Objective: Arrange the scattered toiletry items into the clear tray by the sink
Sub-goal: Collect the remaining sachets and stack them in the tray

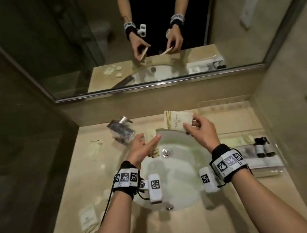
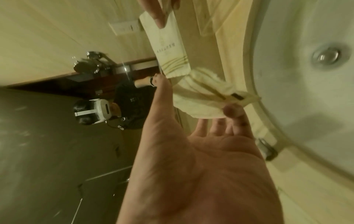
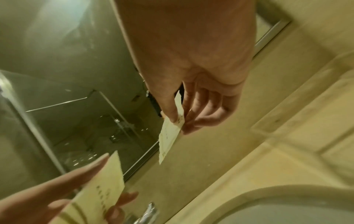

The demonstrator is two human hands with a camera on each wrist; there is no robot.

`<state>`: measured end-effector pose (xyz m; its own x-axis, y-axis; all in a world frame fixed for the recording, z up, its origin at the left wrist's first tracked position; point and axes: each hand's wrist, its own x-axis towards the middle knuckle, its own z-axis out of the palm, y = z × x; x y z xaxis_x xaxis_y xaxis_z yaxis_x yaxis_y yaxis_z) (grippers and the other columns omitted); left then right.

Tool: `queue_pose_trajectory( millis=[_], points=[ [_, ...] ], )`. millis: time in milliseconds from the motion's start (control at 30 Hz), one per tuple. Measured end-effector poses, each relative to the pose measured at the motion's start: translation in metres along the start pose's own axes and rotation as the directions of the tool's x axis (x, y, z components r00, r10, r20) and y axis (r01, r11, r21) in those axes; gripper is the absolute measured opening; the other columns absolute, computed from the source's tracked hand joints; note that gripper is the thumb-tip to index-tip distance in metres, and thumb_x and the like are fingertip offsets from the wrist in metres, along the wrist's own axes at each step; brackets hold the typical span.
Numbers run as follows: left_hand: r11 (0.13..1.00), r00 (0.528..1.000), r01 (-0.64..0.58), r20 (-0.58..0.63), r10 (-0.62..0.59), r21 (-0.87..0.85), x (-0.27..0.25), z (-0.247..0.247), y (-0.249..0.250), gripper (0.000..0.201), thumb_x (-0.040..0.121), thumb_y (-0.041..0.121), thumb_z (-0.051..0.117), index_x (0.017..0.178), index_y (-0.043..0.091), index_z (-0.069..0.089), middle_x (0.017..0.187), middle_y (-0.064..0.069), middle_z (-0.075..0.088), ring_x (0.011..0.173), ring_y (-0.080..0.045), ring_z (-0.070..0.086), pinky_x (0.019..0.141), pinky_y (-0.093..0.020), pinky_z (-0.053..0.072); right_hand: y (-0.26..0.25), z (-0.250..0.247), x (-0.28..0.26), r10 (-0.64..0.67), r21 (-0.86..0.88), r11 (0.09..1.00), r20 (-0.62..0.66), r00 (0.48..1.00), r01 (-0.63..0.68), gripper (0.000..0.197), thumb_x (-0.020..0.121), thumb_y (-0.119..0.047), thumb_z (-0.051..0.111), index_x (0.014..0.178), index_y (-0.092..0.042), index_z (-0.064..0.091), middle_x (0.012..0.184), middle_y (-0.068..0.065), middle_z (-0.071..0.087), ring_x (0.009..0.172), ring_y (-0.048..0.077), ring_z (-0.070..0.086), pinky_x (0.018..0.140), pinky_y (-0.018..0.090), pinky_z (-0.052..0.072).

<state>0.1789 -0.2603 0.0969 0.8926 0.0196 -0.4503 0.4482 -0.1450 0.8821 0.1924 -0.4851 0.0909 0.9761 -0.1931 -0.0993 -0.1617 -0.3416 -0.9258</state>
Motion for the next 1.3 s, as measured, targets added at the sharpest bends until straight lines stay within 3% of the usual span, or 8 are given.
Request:
queue_pose_trajectory(
  millis=[100, 267, 400, 467, 533, 667, 1033, 1300],
  points=[
    [1.000, 0.999, 0.014, 0.046, -0.015, 0.019, 0.001, 0.057, -0.002, 0.068, 0.069, 0.042, 0.081, 0.123, 0.011, 0.053, 0.078, 0.000, 0.060, 0.057, -0.009, 0.052, 0.051, -0.024, 0.042, 0.036, -0.058, -0.005, 0.099, 0.009, 0.995, -0.079, 0.992, -0.098, 0.031, 0.086, -0.022, 0.070, 0.115, -0.013, 0.063, 0.095, 0.006, 0.073, 0.083, 0.021, 0.072, 0.082, 0.036, 0.058],
    [0.998, 0.982, 0.016, 0.186, -0.026, 0.054, -0.001, 0.126, -0.003, 0.040, 0.087, 0.023, 0.065, 0.122, 0.004, 0.056, 0.090, -0.004, 0.067, 0.073, -0.020, 0.063, 0.050, -0.021, 0.043, 0.085, -0.125, -0.013, 0.228, -0.017, 0.973, -0.128, 0.965, -0.232, 0.024, 0.089, -0.018, 0.067, 0.109, -0.006, 0.060, 0.087, 0.008, 0.070, 0.073, 0.020, 0.066, 0.065, 0.027, 0.050],
    [0.998, 0.961, 0.056, 0.270, -0.059, 0.020, -0.011, 0.155, -0.003, 0.021, 0.095, 0.015, 0.046, 0.108, 0.005, 0.060, 0.107, -0.012, 0.069, 0.101, -0.032, 0.067, 0.075, -0.036, 0.051, 0.119, -0.148, -0.012, 0.345, -0.098, 0.929, -0.118, 0.931, -0.356, 0.039, 0.089, -0.022, 0.068, 0.118, 0.002, 0.060, 0.101, 0.016, 0.072, 0.088, 0.026, 0.067, 0.078, 0.029, 0.051],
    [0.996, 0.958, 0.083, 0.275, -0.076, -0.013, -0.012, 0.161, -0.006, 0.025, 0.098, 0.011, 0.034, 0.115, 0.011, 0.052, 0.114, -0.015, 0.069, 0.102, -0.033, 0.066, 0.088, -0.044, 0.049, 0.129, -0.151, -0.012, 0.401, -0.108, 0.906, -0.096, 0.911, -0.410, 0.041, 0.091, -0.019, 0.066, 0.125, 0.003, 0.058, 0.111, 0.017, 0.070, 0.085, 0.022, 0.064, 0.073, 0.022, 0.049],
    [0.995, 0.956, 0.091, 0.281, -0.079, -0.032, -0.011, 0.163, -0.010, 0.030, 0.101, 0.012, 0.030, 0.126, 0.009, 0.046, 0.117, -0.014, 0.069, 0.100, -0.032, 0.067, 0.088, -0.045, 0.051, 0.139, -0.148, -0.010, 0.450, -0.100, 0.885, -0.065, 0.891, -0.454, 0.040, 0.092, -0.015, 0.064, 0.126, 0.005, 0.056, 0.114, 0.018, 0.069, 0.086, 0.025, 0.069, 0.071, 0.020, 0.049],
    [0.978, 0.945, 0.169, 0.303, -0.124, -0.126, -0.007, 0.161, -0.015, 0.031, 0.103, 0.017, 0.034, 0.127, 0.001, 0.044, 0.118, -0.015, 0.068, 0.099, -0.036, 0.068, 0.067, -0.045, 0.060, 0.151, -0.136, 0.004, 0.488, -0.173, 0.856, -0.044, 0.872, -0.488, 0.037, 0.089, -0.016, 0.068, 0.121, 0.003, 0.062, 0.113, 0.017, 0.069, 0.104, 0.031, 0.067, 0.096, 0.036, 0.051],
    [0.975, 0.953, 0.201, 0.250, -0.172, -0.095, 0.032, 0.149, -0.036, 0.036, 0.092, 0.007, 0.058, 0.126, 0.000, 0.051, 0.113, -0.020, 0.066, 0.092, -0.030, 0.069, 0.063, -0.039, 0.062, 0.162, -0.116, 0.035, 0.478, -0.364, 0.805, -0.070, 0.875, -0.469, 0.038, 0.086, -0.018, 0.071, 0.121, -0.002, 0.064, 0.125, 0.017, 0.064, 0.116, 0.032, 0.059, 0.101, 0.037, 0.047],
    [0.986, 0.953, 0.162, 0.268, -0.145, -0.042, 0.052, 0.156, -0.039, 0.036, 0.088, -0.001, 0.062, 0.123, -0.004, 0.054, 0.112, -0.021, 0.066, 0.088, -0.029, 0.069, 0.063, -0.033, 0.062, 0.167, -0.118, 0.041, 0.476, -0.369, 0.796, -0.106, 0.873, -0.479, 0.040, 0.077, -0.020, 0.080, 0.105, -0.005, 0.054, 0.105, 0.014, 0.066, 0.096, 0.028, 0.063, 0.077, 0.032, 0.050]
  ],
)
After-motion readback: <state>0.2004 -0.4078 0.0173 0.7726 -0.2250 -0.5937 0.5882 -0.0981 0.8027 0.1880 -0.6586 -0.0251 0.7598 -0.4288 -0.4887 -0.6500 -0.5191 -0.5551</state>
